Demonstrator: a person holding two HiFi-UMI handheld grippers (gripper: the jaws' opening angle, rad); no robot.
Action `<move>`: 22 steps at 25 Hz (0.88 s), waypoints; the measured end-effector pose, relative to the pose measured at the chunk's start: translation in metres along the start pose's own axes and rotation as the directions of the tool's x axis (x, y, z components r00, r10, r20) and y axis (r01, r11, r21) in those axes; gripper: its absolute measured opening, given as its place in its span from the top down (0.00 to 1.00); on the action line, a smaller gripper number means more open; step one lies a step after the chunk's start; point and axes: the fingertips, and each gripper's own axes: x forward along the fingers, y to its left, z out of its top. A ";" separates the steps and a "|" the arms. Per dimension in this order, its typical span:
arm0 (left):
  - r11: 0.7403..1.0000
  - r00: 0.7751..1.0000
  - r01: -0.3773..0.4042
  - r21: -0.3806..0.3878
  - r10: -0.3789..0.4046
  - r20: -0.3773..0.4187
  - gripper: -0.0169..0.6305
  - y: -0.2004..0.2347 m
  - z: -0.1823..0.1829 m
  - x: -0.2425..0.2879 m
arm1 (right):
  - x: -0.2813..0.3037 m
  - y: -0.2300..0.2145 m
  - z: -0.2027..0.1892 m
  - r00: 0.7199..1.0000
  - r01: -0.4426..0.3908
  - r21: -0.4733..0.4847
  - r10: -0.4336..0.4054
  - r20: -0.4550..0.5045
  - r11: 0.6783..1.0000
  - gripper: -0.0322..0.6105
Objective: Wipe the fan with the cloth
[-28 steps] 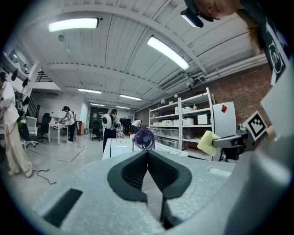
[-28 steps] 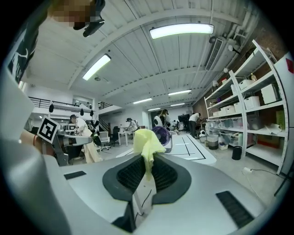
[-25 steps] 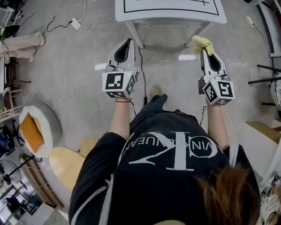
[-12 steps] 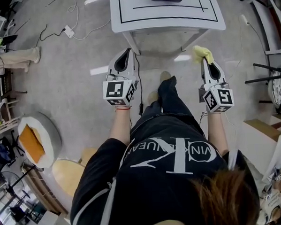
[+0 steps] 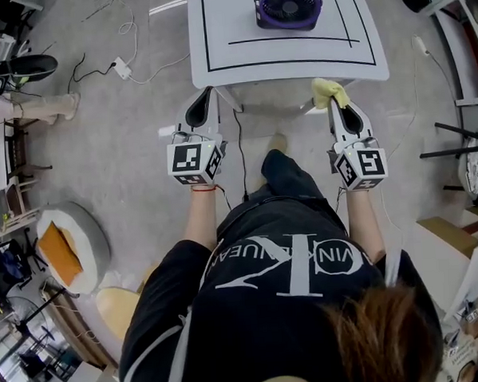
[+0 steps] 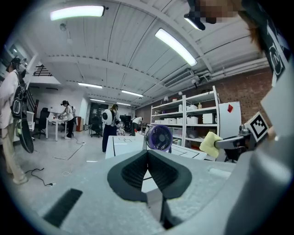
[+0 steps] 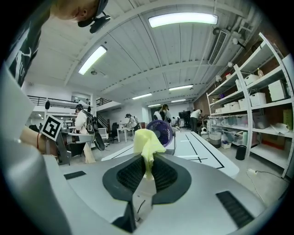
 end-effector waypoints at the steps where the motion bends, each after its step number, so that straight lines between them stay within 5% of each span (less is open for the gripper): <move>1: 1.000 1.000 0.003 0.002 -0.003 0.002 0.96 0.002 0.002 0.010 | 0.008 -0.003 0.002 1.000 -0.004 -0.001 0.004 0.001 1.000 0.90; 11: 0.997 0.995 0.072 0.010 -0.072 -0.074 0.96 -0.001 -0.016 0.086 | 0.066 -0.038 -0.002 0.999 -0.015 -0.038 0.014 -0.038 0.999 0.90; 18: 0.993 0.988 0.108 0.047 -0.102 -0.117 0.96 -0.004 -0.025 0.129 | 0.105 -0.046 0.014 0.999 -0.051 -0.157 0.048 -0.026 0.986 0.90; 22: 0.993 0.987 0.111 0.042 -0.105 -0.123 0.96 -0.003 -0.024 0.157 | 0.129 -0.045 0.027 0.997 -0.083 -0.308 0.076 -0.032 0.948 0.90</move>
